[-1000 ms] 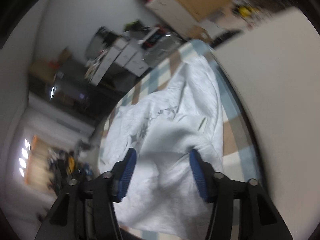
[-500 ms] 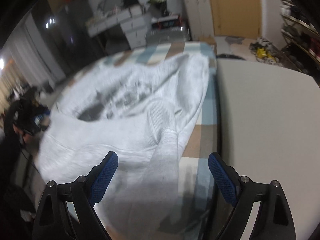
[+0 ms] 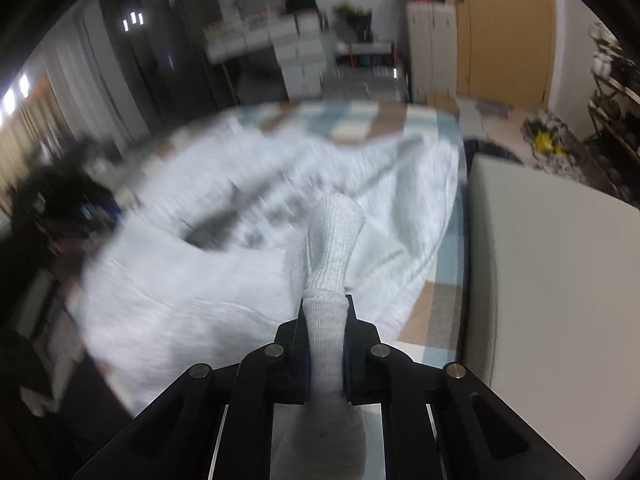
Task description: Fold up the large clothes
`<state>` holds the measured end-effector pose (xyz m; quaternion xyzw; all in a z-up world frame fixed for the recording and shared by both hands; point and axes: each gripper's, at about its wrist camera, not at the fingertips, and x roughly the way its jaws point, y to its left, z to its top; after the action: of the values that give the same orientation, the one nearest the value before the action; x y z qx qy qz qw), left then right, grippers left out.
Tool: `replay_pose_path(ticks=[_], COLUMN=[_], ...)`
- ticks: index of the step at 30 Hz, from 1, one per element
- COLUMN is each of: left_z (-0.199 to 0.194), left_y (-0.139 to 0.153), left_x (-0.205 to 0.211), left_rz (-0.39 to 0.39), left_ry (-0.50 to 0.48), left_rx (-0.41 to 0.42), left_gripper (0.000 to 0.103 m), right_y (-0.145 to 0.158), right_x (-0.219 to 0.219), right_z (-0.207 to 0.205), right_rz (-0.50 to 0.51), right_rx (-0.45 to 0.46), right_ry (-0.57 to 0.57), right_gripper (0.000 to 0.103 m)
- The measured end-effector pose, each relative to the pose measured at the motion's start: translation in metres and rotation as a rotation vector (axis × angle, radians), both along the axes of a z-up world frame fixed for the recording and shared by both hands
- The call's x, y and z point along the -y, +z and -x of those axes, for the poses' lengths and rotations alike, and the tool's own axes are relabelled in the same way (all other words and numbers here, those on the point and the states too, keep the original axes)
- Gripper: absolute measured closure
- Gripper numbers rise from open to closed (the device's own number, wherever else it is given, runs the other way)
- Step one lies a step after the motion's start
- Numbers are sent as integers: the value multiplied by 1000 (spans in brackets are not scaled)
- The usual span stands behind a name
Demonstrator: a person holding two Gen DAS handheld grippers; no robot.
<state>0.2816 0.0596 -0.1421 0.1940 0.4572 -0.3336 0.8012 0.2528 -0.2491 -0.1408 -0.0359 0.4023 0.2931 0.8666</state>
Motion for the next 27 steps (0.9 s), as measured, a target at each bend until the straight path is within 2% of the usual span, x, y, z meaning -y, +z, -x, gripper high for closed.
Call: replay_pose_path(ticks=[1, 2, 3, 4, 5, 6, 9, 13, 17, 19, 21, 22, 25, 27], left_z=[3, 0, -3, -6, -8, -7, -9, -15, -20, -24, -18, -12, 7, 8], left_y=[3, 3, 5, 5, 4, 4, -7, -26, -44, -44, -32, -23, -2, -2], left_x=[-4, -10, -19, -29, -42, -53, -76, -68, -55, -52, -51, -51, -43, -37], left_rz=[-39, -63, -67, -63, -41, -1, 70, 130, 72, 103, 170, 214, 289, 281], left_ry=[34, 78, 128, 179, 223, 258, 314, 264, 257, 260, 235, 208, 108, 90], left_rx=[40, 59, 56, 43, 32, 26, -59, -167, -217, -249, -250, -242, -210, -201], left_gripper=[90, 83, 63, 49, 30, 28, 28, 28, 28, 29, 40, 42, 42, 42], right_y=[2, 3, 2, 1, -1, -4, -10, -11, -9, -7, -7, -6, -5, -6], right_x=[8, 11, 16, 19, 17, 20, 22, 23, 25, 25, 25, 25, 27, 28], right_z=[6, 9, 14, 18, 18, 21, 23, 26, 31, 34, 37, 38, 39, 39], right_rz=[-47, -70, -88, -97, -103, -116, -128, -140, -148, -148, -150, -150, -161, -180], right_rx=[-14, -19, -20, -25, -29, -34, -51, -76, -79, -75, -74, -73, -68, -74], right_ry=[-8, -16, -27, -37, -42, -48, -73, -98, -100, -99, -101, -98, -90, -85], right_gripper=[92, 92, 92, 92, 92, 92, 92, 92, 92, 92, 92, 92, 91, 89])
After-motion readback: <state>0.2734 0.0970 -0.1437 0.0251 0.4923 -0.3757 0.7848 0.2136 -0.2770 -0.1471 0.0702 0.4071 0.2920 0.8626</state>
